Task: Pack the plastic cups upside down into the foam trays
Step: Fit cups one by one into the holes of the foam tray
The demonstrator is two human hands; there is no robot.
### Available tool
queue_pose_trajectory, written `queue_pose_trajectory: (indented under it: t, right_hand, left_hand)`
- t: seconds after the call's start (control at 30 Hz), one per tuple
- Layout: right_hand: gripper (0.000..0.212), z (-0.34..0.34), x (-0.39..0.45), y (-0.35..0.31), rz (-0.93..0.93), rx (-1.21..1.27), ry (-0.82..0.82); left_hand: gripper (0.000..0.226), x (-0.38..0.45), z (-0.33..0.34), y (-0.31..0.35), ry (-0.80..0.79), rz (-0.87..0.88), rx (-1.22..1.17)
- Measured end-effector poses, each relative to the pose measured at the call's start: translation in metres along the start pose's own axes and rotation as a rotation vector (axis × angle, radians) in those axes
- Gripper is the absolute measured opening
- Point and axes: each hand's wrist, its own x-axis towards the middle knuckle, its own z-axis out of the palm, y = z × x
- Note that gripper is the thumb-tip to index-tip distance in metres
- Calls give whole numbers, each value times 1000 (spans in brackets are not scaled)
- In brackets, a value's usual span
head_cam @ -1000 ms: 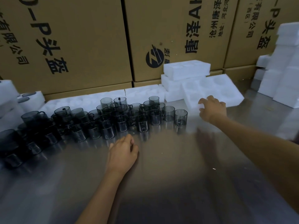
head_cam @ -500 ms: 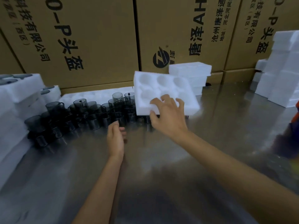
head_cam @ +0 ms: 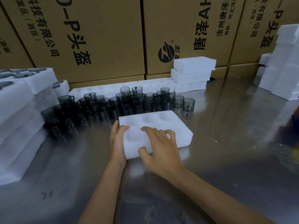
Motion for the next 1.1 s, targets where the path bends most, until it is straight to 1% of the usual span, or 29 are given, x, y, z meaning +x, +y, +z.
queue_pose_trajectory:
  t: [0.07, 0.2, 0.3, 0.4, 0.53, 0.6, 0.67, 0.73, 0.8, 0.87, 0.93, 1.0, 1.1]
  right_hand:
    - [49, -2, 1, 4, -10, 42, 31]
    - [44, -9, 12, 19, 6, 138, 23]
    - [36, -12, 20, 35, 75, 143, 165]
    - [31, -23, 41, 65, 205, 119, 254]
    - [27, -43, 84, 126, 495, 170, 282]
    - [34, -47, 104, 159, 575, 163, 251]
    - [50, -45, 124, 188, 634, 184, 180]
    - [70, -39, 141, 211, 693, 258, 91]
    - [87, -31, 155, 229, 775, 401, 37]
    - [98, -23, 164, 243, 853, 545, 37]
    - [106, -15, 171, 252, 890, 606, 56]
    - [101, -10, 174, 257, 908, 602, 78]
    - [75, -8, 171, 257, 928, 569, 100]
  left_hand:
    - [37, 0, -2, 2, -16, -29, 5]
    - [46, 1, -4, 4, -82, -29, 40]
    - [52, 3, -4, 5, -16, -55, 63]
    - [51, 7, -1, 6, 33, -65, 69]
    - [46, 10, 3, 5, 39, -53, 65]
    - [47, 11, 5, 6, 36, -39, 67]
    - [48, 12, 7, 5, 24, -24, 87]
    - [47, 14, 8, 4, -2, 0, 111]
    - [41, 14, 9, 3, -27, 30, 125]
    - [37, 14, 9, 2, -41, 53, 138]
    - [34, 15, 8, -1, -57, 62, 181]
    - [26, 16, 8, -4, -60, 70, 226]
    - [24, 14, 11, -4, -64, 94, 274]
